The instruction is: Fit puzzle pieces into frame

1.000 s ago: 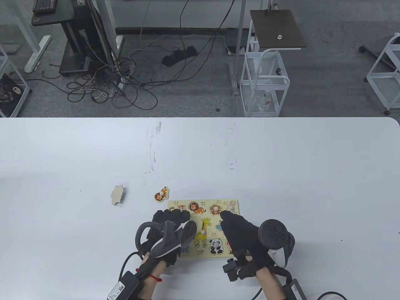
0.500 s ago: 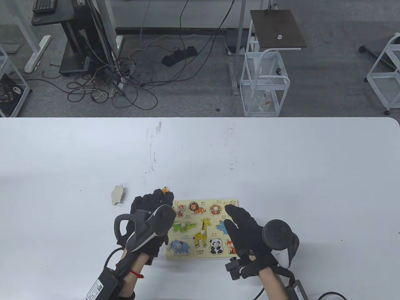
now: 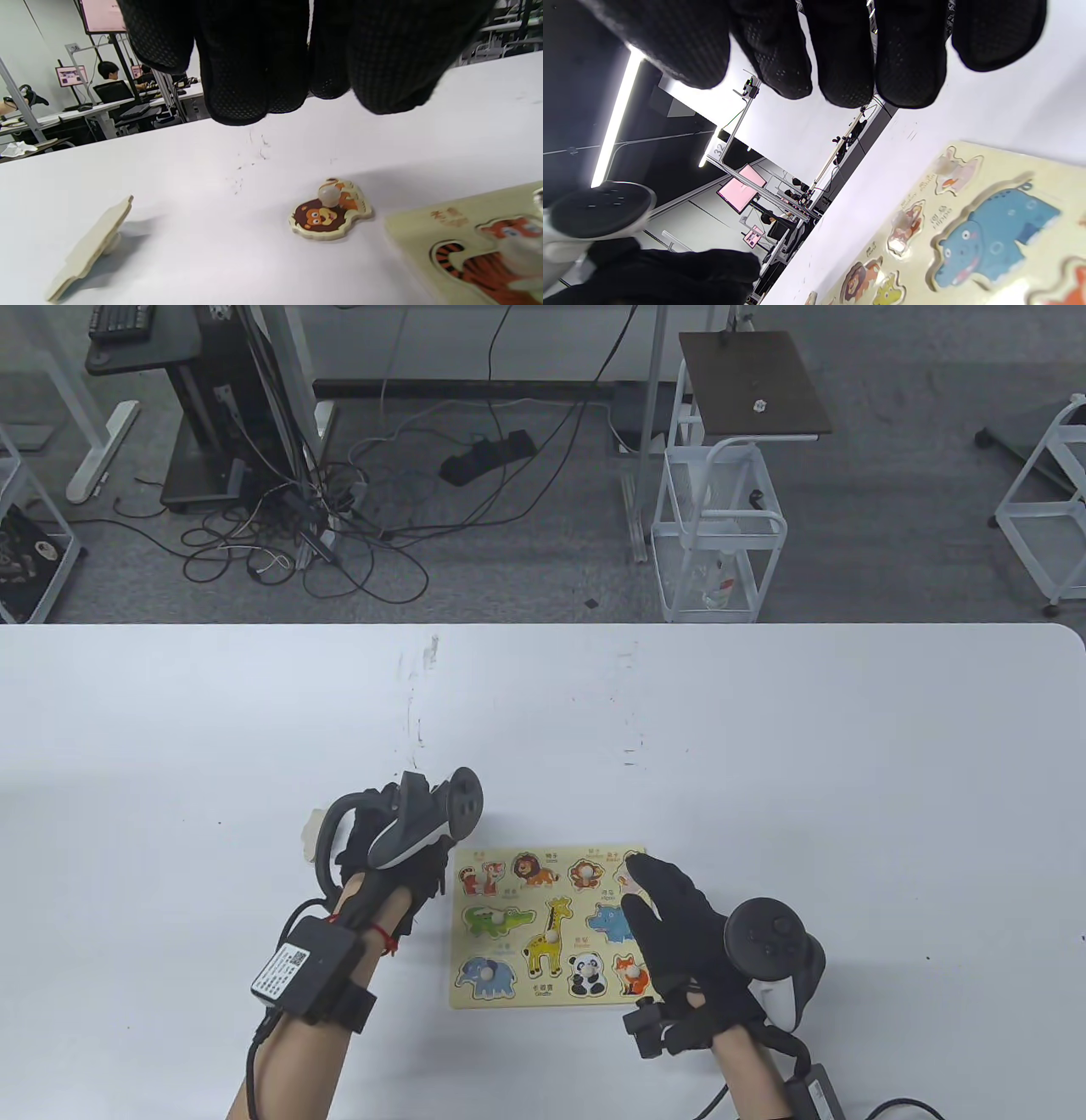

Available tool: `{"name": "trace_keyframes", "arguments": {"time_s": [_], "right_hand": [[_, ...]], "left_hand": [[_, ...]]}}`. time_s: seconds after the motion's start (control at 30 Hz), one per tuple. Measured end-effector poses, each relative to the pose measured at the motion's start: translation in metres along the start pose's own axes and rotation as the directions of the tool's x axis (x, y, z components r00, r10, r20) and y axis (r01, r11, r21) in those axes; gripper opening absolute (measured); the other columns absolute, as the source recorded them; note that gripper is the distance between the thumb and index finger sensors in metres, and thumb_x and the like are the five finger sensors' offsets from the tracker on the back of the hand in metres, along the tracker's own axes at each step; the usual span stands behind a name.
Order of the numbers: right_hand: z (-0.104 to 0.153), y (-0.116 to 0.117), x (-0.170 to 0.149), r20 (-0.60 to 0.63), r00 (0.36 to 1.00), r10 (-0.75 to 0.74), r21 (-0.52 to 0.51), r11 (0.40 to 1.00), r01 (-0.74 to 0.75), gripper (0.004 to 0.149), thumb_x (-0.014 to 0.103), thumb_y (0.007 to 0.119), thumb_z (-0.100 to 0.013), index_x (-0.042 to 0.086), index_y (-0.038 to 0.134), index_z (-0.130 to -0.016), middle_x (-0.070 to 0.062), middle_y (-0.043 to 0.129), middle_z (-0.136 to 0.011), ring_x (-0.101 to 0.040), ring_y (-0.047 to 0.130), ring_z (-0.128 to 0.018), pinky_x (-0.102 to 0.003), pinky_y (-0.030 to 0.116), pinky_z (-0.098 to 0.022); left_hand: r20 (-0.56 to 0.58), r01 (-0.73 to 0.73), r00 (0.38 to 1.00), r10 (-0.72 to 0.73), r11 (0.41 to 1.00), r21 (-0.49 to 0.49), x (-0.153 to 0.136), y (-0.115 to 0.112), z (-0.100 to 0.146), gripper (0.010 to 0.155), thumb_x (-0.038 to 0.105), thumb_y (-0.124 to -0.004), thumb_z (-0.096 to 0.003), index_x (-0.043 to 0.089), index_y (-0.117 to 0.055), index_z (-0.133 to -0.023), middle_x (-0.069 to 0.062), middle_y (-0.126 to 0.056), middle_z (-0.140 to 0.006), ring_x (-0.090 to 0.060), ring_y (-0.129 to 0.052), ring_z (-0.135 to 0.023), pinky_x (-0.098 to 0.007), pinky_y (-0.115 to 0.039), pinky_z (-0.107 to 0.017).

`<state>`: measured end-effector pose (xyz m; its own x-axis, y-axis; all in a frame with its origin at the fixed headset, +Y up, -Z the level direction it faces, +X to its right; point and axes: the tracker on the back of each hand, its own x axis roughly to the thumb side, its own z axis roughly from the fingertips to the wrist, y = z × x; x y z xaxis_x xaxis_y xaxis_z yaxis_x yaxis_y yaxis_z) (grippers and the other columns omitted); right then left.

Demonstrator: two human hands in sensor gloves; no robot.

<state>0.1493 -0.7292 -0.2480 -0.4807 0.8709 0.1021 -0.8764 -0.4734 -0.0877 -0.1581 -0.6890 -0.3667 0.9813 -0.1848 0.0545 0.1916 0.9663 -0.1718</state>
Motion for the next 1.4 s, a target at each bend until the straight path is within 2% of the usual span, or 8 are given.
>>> {"name": "trace_keyframes", "arguments": {"time_s": [0.2,0.37,0.53,0.7,0.97,1.13,1.27,1.4], "right_hand": [[0.0,0.002,-0.001,-0.009,1.0,0.025,0.006,1.0,-0.025,0.062,0.048,0.078,-0.042,0.016,0.077,-0.094,-0.017,0.076,-0.094,-0.053,0.083,-0.079,-0.069,0.065,-0.054],[0.0,0.005,0.001,-0.002,0.998,0.059,0.012,0.998,-0.059,0.062,0.048,0.078,-0.042,0.016,0.077,-0.094,-0.017,0.076,-0.094,-0.053,0.083,-0.079,-0.069,0.065,-0.055],[0.001,0.002,0.003,-0.002,1.0,-0.003,0.01,1.0,0.003,0.061,0.048,0.078,-0.042,0.015,0.077,-0.094,-0.017,0.076,-0.094,-0.053,0.083,-0.078,-0.069,0.065,-0.054],[0.001,0.0,0.003,-0.004,1.0,0.005,-0.001,1.0,-0.005,0.061,0.048,0.078,-0.042,0.015,0.078,-0.094,-0.017,0.077,-0.093,-0.053,0.084,-0.077,-0.069,0.065,-0.054],[0.0,0.001,0.001,-0.014,1.0,0.007,0.001,1.0,-0.007,0.061,0.048,0.078,-0.042,0.015,0.078,-0.093,-0.017,0.077,-0.093,-0.053,0.084,-0.077,-0.069,0.065,-0.054],[0.001,0.0,0.002,-0.005,1.0,-0.002,-0.001,1.0,0.002,0.061,0.048,0.078,-0.042,0.015,0.078,-0.093,-0.017,0.077,-0.093,-0.052,0.085,-0.076,-0.069,0.065,-0.054],[0.001,0.001,0.001,0.001,1.0,-0.014,0.002,1.0,0.014,0.061,0.048,0.078,-0.042,0.015,0.078,-0.093,-0.017,0.078,-0.092,-0.052,0.086,-0.076,-0.068,0.066,-0.053],[0.004,0.005,0.006,0.022,0.999,-0.039,0.025,0.999,0.038,0.061,0.048,0.078,-0.042,0.015,0.078,-0.093,-0.016,0.078,-0.092,-0.051,0.087,-0.075,-0.068,0.067,-0.053]], "left_hand": [[-0.017,0.058,0.998,-0.059,0.997,-0.055,0.008,-0.028,-0.028,0.053,0.044,-0.092,-0.039,0.038,-0.084,-0.092,0.001,-0.092,-0.096,-0.02,-0.104,-0.079,-0.048,-0.075,-0.072],[-0.012,0.058,0.998,-0.06,0.995,-0.082,0.012,-0.04,-0.039,0.048,0.042,-0.093,-0.0389,0.037,-0.088,-0.086,0.003,-0.098,-0.089,-0.018,-0.106,-0.074,-0.047,-0.077,-0.071],[0.007,0.123,0.992,-0.123,0.989,-0.078,0.017,-0.04,-0.046,0.045,0.042,-0.095,-0.0378,0.037,-0.09,-0.082,0.005,-0.102,-0.082,-0.015,-0.109,-0.069,-0.045,-0.079,-0.069],[0.003,0.148,0.989,-0.148,0.986,-0.071,0.02,-0.04,-0.047,0.045,0.042,-0.095,-0.037,0.035,-0.09,-0.081,0.003,-0.104,-0.08,-0.015,-0.111,-0.065,-0.045,-0.081,-0.067],[0.032,0.155,0.987,-0.155,0.988,-0.008,0.017,-0.039,-0.041,0.043,0.041,-0.095,-0.0367,0.033,-0.092,-0.079,0.002,-0.107,-0.077,-0.015,-0.113,-0.061,-0.046,-0.085,-0.064],[0.066,0.111,0.991,-0.117,0.989,0.099,0.008,-0.016,-0.019,0.046,0.04,-0.095,-0.0368,0.032,-0.09,-0.082,0.0,-0.104,-0.08,-0.016,-0.112,-0.062,-0.047,-0.085,-0.064],[0.161,0.008,0.986,-0.045,0.974,0.225,0.008,0.019,0.019,0.047,0.038,-0.095,-0.0371,0.032,-0.089,-0.083,-0.001,-0.103,-0.082,-0.017,-0.111,-0.064,-0.047,-0.084,-0.064],[0.302,-0.106,0.953,0.004,0.941,0.322,0.018,0.046,0.066,0.047,0.037,-0.097,-0.0368,0.031,-0.09,-0.083,-0.001,-0.103,-0.082,-0.018,-0.112,-0.063,-0.048,-0.084,-0.064]]}}
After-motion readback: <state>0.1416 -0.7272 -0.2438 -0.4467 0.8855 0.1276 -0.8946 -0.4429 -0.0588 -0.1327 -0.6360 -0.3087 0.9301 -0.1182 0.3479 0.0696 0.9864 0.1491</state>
